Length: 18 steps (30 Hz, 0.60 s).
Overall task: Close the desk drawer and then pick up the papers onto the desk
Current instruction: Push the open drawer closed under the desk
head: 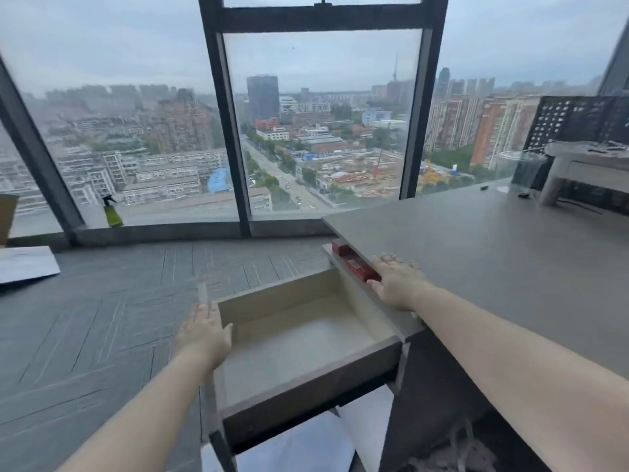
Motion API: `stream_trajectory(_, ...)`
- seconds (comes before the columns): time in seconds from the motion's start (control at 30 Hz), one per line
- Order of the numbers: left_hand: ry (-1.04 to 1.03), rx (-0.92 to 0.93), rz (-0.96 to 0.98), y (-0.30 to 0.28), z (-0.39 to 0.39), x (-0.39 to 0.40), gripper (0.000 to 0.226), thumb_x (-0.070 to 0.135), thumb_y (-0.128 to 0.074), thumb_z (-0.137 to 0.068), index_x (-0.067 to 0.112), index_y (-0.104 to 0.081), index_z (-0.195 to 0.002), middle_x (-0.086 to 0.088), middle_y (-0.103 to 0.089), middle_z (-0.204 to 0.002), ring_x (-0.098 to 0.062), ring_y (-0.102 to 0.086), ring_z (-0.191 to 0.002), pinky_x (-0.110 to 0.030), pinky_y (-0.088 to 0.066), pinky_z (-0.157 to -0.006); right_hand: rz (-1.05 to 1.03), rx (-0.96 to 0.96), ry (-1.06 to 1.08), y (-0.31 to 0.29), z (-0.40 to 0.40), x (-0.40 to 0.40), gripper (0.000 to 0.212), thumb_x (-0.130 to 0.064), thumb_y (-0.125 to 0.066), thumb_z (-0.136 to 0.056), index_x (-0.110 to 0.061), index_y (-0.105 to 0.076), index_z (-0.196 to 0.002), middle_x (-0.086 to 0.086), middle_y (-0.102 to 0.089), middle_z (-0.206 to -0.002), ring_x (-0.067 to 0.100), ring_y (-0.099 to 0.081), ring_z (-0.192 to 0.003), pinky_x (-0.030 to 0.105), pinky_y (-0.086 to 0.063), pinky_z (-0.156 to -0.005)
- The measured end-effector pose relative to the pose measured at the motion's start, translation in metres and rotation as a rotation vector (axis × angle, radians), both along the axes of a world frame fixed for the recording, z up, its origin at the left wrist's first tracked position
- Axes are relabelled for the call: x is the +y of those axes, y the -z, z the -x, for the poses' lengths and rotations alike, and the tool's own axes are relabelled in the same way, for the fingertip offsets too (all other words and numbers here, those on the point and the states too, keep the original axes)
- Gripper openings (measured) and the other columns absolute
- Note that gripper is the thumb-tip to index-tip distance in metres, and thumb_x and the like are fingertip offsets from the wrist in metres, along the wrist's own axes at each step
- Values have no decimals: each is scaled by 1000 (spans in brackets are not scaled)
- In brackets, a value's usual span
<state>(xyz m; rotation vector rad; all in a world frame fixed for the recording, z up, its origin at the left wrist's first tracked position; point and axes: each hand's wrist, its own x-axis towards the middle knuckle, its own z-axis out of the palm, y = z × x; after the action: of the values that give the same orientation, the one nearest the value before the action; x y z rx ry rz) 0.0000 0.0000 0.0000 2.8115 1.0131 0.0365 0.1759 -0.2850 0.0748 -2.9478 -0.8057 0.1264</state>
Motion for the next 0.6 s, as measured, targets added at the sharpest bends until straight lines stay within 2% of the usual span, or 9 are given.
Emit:
stream_trajectory(0.07, -94, 41, 132, 10, 11, 0, 66, 36, -26, -97, 4, -4, -150, -16, -6, -160, -29, -8, -149, -40, -14, -120, 14, -2, -2, -1, 1, 3, 66, -44, -29, -97, -16, -11, -154, 2, -8, -164, 19, -6, -151, 42, -5, -122)
stream_trajectory(0.13, -206, 17, 292, 22, 13, -1, 66, 33, -27, -98, 0, -3, -149, -23, -19, -156, -36, -23, -144, -44, -22, -115, 33, -5, 1, 0, 2, 3, 67, -43, -27, -98, -14, -7, -154, 1, -4, -164, 18, -3, -151, 39, -3, -122)
stream_trajectory(0.17, -260, -22, 359, 27, 11, -1, 63, 31, -28, -98, -3, -8, -147, -27, -29, -151, -39, -32, -139, -45, -28, -111, 38, -6, -7, 1, 1, 6, 67, -43, -26, -98, -14, -6, -154, 1, -3, -164, 17, -2, -151, 38, -2, -122)
stream_trajectory(0.23, -319, -129, 415, 29, 4, 2, 54, 28, -30, -98, -9, -28, -137, -31, -46, -137, -42, -45, -127, -43, -37, -103, 48, -15, -23, 5, 0, 9, 66, -43, -25, -98, -14, -5, -154, 0, -1, -164, 15, -1, -151, 36, -2, -122)
stream_trajectory(0.43, -244, -180, 401, 22, -9, -1, 47, 26, -26, -99, -6, -55, -118, -26, -57, -128, -37, -51, -119, -39, -38, -97, 31, 12, -43, 4, -14, 12, 65, -45, -22, -98, -18, -5, -155, -6, 0, -164, 10, 0, -150, 34, 0, -121)
stream_trajectory(0.6, -134, -197, 454, 22, -28, -20, 44, 23, -28, -98, 3, -58, -122, -17, -55, -136, -33, -47, -128, -39, -35, -106, -19, 43, -59, 0, -22, 14, 61, -44, -20, -99, -22, -9, -154, -7, -5, -163, 8, -4, -150, 34, -2, -122)
